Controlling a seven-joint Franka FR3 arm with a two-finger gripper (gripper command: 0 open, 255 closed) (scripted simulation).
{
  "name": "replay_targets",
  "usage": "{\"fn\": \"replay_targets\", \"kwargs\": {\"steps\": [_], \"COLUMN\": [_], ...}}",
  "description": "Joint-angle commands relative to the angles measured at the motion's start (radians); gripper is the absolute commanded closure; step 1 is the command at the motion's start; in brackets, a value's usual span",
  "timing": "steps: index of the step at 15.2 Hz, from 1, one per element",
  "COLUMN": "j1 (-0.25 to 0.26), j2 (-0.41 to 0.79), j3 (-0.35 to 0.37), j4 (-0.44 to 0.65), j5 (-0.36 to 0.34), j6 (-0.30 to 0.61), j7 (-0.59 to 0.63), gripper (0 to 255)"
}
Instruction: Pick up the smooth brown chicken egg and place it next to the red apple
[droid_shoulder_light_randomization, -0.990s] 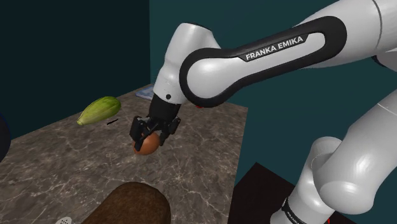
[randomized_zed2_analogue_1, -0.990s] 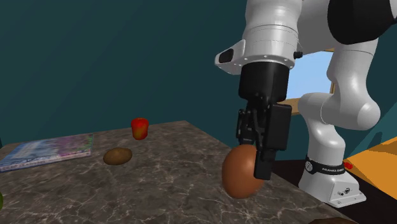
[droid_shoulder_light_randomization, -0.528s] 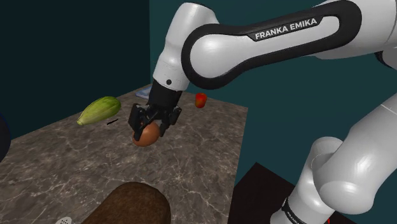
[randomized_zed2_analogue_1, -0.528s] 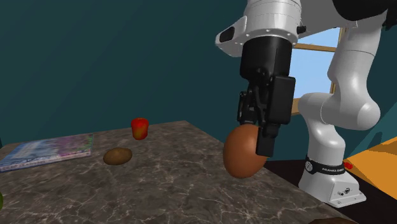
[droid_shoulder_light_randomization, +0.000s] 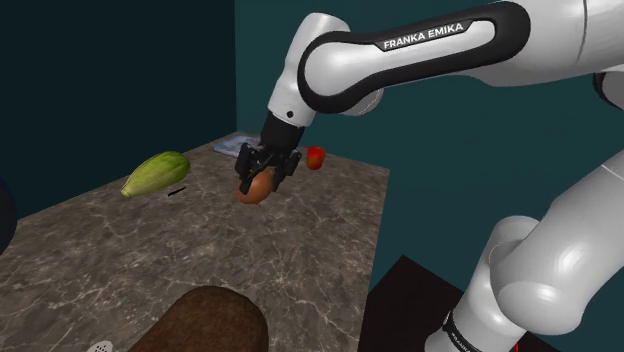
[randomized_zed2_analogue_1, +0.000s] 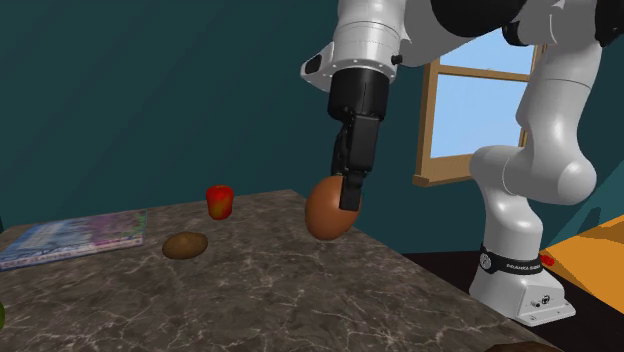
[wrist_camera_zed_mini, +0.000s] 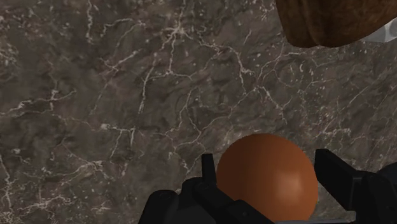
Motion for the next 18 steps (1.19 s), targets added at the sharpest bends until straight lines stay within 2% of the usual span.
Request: {"fn": "replay_targets", "kwargs": {"steps": [1,10,18], "j1": [-0.018,-0.102,-0.177], "j2": [0.017,0.107,0.246], "j3": [-0.033,-0.176,-0.282], "j4": [0.021,0.118,0.282], "j5": [-0.004,-0.008,0.001], "j6": [-0.015,-0.075,-0.148], "j7": [-0.048,-0.262,-0.433], "gripper": [255,255,255]}}
